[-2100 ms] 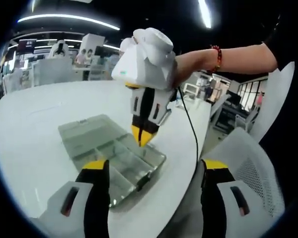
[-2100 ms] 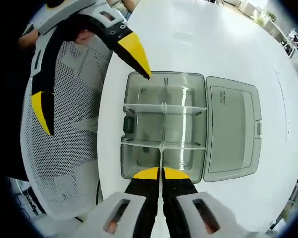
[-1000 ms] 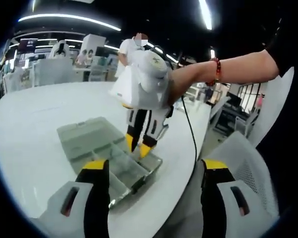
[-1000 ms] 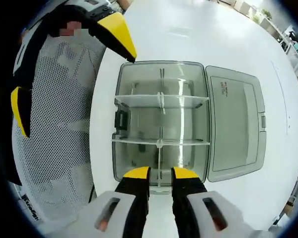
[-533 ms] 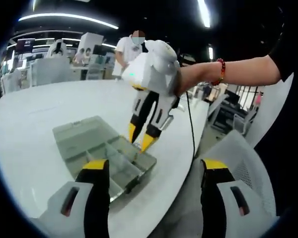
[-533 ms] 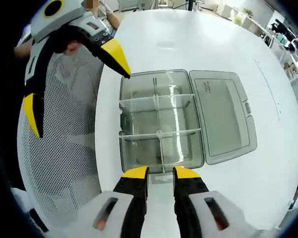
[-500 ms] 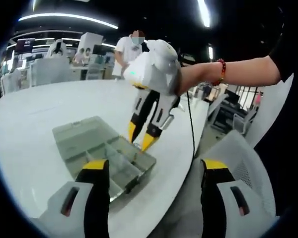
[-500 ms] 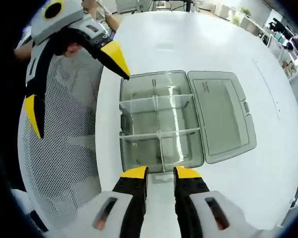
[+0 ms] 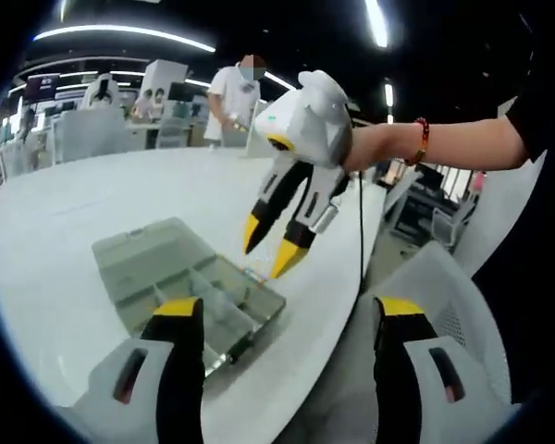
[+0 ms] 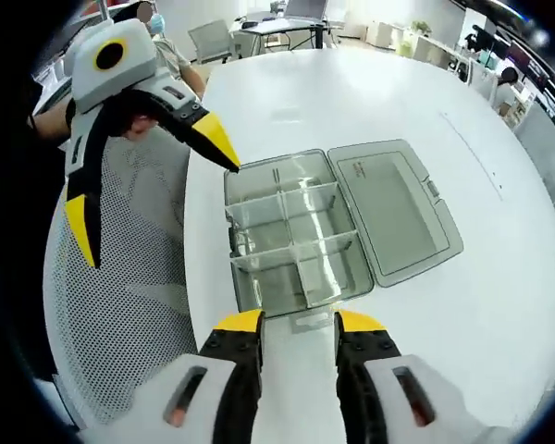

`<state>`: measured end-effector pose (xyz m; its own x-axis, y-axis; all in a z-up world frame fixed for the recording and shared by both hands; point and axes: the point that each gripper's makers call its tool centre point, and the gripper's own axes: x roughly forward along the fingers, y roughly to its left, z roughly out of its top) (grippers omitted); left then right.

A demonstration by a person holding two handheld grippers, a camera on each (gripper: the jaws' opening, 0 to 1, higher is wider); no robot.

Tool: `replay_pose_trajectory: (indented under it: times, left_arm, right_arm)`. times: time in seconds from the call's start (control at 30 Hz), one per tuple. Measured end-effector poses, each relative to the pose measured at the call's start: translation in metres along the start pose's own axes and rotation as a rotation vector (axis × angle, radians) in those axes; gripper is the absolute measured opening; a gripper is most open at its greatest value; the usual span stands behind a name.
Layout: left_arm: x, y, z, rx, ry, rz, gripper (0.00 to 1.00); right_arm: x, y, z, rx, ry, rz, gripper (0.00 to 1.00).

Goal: Insert the divider into the dual guide fixture by aligning both edges with the guide slots and pushing it downward to the bottom, including one-sided entry, uneven engagement, binding, and posture correction.

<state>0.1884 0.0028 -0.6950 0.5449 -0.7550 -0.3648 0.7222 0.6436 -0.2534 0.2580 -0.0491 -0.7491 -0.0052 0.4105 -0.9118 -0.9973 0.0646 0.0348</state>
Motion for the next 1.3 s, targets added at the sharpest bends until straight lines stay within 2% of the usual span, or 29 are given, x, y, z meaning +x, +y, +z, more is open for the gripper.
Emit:
replay_pose_trajectory:
  times: [0.17,0.53,0.67,0.77,0.87,0.97,1.03,1.17,1.3]
  left_arm:
    - [0.004,-0.004,-0.007,0.000,0.023,-0.016,0.73]
    - [0.009,-0.004,-0.001,-0.003,0.001,-0.023,0.72]
    - [0.010,-0.006,0.002,0.006,-0.014,-0.027,0.76]
    - [0.010,-0.007,0.001,0.020,-0.006,-0.027,0.78]
    - [0.011,-0.005,-0.002,0.028,0.012,-0.017,0.83]
    - [0.011,-0.003,-0.001,0.034,0.010,-0.004,0.90]
    - [0.011,-0.001,0.000,0.031,0.007,-0.003,0.91]
    - [0.011,0.001,-0.002,0.025,0.018,-0.005,0.91]
    - [0.011,0.001,-0.005,0.018,0.024,-0.012,0.89]
  right_arm:
    - [-0.004,-0.001,-0.005,0.036,-0.026,-0.013,0.26]
    - [-0.008,-0.006,-0.025,0.134,-0.051,-0.046,0.27]
    - [-0.007,-0.012,-0.032,0.159,-0.056,-0.084,0.29]
    - [-0.005,-0.016,-0.036,0.196,-0.062,-0.111,0.34]
    - [-0.001,-0.024,-0.045,0.252,-0.037,-0.161,0.37]
    - [0.003,-0.029,-0.045,0.372,-0.079,-0.191,0.38]
    - [0.006,-0.033,-0.049,0.436,-0.083,-0.210,0.41]
    - [0.010,-0.035,-0.055,0.446,-0.048,-0.227,0.42]
    - [0.013,-0.033,-0.055,0.484,-0.050,-0.226,0.42]
